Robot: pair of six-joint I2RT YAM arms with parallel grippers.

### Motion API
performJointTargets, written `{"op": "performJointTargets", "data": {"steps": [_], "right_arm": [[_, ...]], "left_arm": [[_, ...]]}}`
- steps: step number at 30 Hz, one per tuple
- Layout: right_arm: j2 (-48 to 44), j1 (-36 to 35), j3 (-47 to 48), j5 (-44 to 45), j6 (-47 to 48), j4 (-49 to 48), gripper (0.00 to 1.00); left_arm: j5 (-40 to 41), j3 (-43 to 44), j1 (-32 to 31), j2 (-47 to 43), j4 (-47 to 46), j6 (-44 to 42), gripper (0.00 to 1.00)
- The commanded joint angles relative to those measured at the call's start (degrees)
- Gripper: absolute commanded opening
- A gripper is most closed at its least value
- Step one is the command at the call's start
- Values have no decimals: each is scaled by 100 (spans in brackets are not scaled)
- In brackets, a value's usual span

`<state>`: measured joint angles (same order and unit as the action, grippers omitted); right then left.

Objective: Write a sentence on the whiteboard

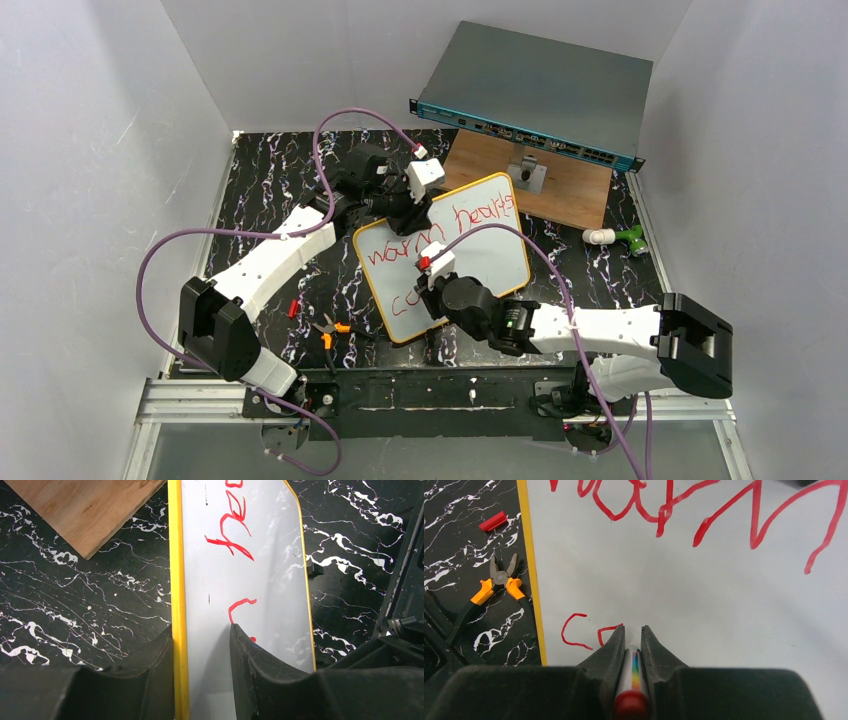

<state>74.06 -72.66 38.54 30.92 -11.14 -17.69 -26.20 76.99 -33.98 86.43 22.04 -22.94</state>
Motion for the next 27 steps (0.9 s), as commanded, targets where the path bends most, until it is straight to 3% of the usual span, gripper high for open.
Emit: {"op": "performJointTargets", "data": {"steps": [1,27], "right_arm": [[189,182,320,574,392,-423,1],[315,178,549,15,569,-676,1]], "left_arm": [[492,-327,-168,104,703,-739,0],[525,-317,-212,99,727,-751,0]]}}
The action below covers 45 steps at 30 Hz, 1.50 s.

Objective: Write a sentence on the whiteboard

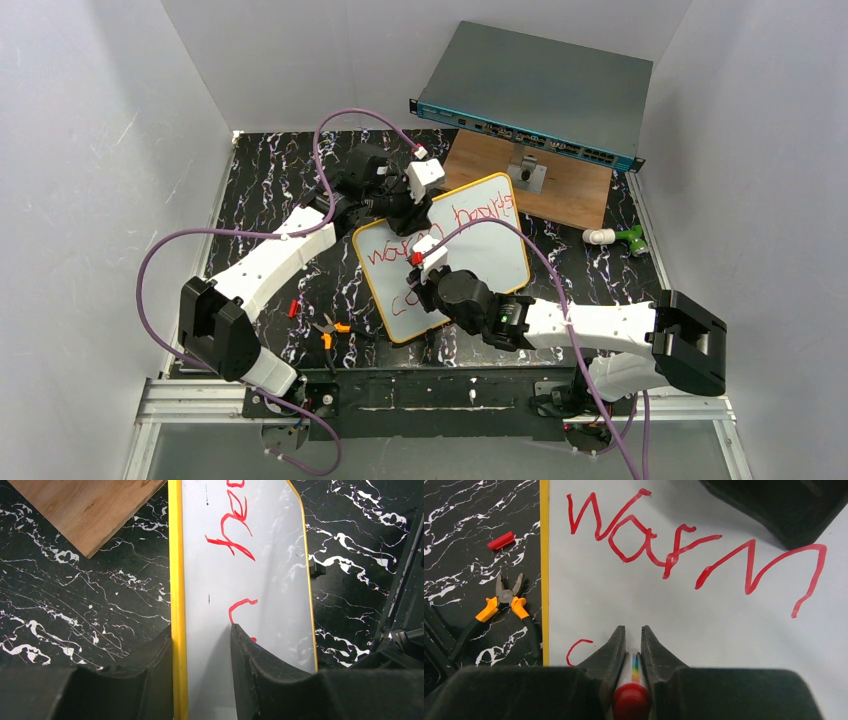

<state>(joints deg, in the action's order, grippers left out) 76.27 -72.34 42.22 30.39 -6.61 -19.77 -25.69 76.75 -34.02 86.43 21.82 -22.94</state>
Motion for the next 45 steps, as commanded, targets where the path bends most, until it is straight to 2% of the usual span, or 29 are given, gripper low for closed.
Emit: {"op": "performJointTargets", "data": {"steps": [1,12,17,30,45], "right_arm": [[78,149,170,56,118,-462,1],[-851,150,-422,-277,-49,-650,1],[-1183,150,-650,-64,-114,-662,1],[-712,295,-659,-71,45,-983,1],[-559,388,-925,-131,-318,-596,1]], "left_arm": [[478,-306,-206,92,753,-748,0],[492,-186,-210,145,778,-778,0],[488,-164,-208,163,779,-778,0],[508,-238,-217,48,841,-809,0],[495,-252,-251,16,832,-816,0]]}}
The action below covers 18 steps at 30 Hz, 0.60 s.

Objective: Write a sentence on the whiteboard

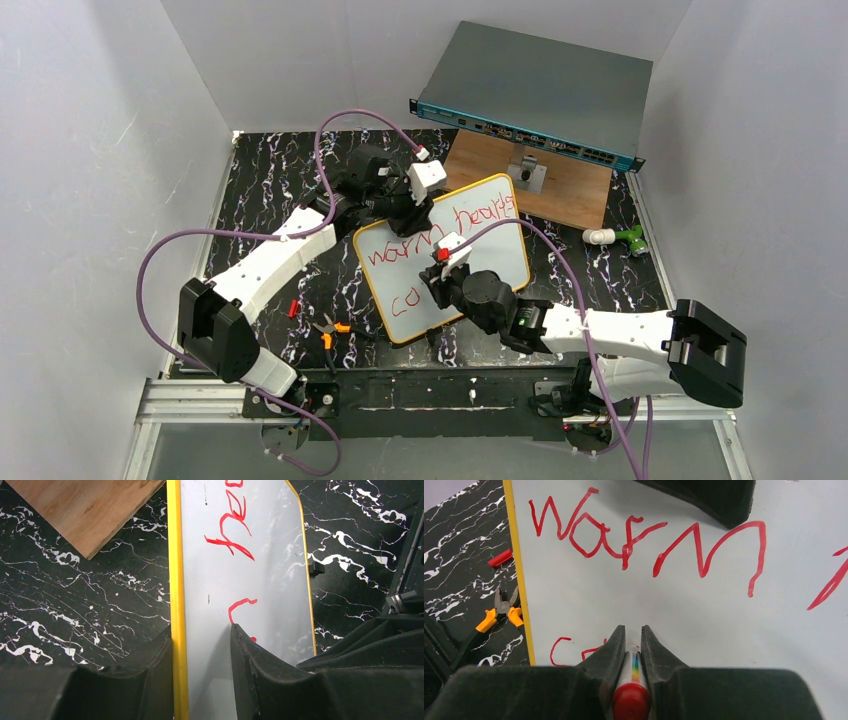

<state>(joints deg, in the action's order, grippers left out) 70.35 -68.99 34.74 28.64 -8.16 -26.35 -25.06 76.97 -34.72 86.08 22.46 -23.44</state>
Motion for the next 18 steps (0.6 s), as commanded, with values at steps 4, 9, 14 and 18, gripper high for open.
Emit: {"op": "performJointTargets", "data": {"steps": [4,9,14,18], "right_arm": [[-62,58,-381,-88,-343,141,1],[-15,48,-469,-259,-429,144,1],[44,52,-399,-280,-400,186,1],[36,53,-300,-240,-336,193,1]], "left_arm": [[430,-281,-184,41,759,-759,0],[433,-273,-184,43,750,-750,0],[458,-269,-183,32,751,-750,0],[460,-261,-184,16,759,-759,0]]}}
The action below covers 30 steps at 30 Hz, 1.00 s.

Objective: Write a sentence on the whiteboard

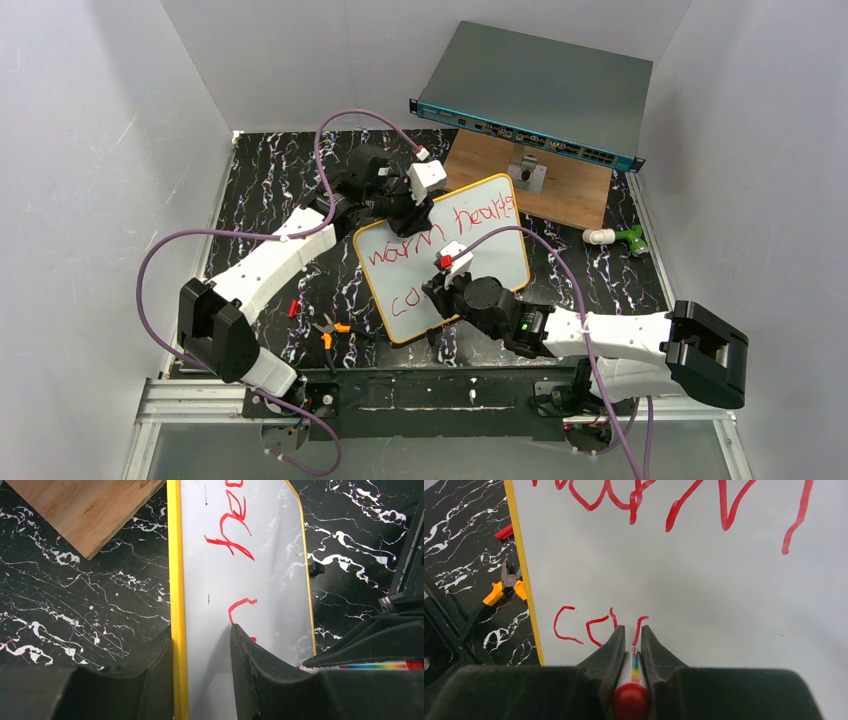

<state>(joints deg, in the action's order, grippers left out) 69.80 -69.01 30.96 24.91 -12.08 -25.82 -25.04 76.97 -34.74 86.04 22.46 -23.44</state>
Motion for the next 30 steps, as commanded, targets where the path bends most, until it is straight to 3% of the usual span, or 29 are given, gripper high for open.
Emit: {"op": "performJointTargets", "data": {"steps": [1,30], "right_arm": [[80,52,117,151,73,144,1],[3,63,691,943,716,237,1]], "left_arm": [[456,-261,-182,23,760,-758,0],[447,-204,-207,83,767,-767,0]]}}
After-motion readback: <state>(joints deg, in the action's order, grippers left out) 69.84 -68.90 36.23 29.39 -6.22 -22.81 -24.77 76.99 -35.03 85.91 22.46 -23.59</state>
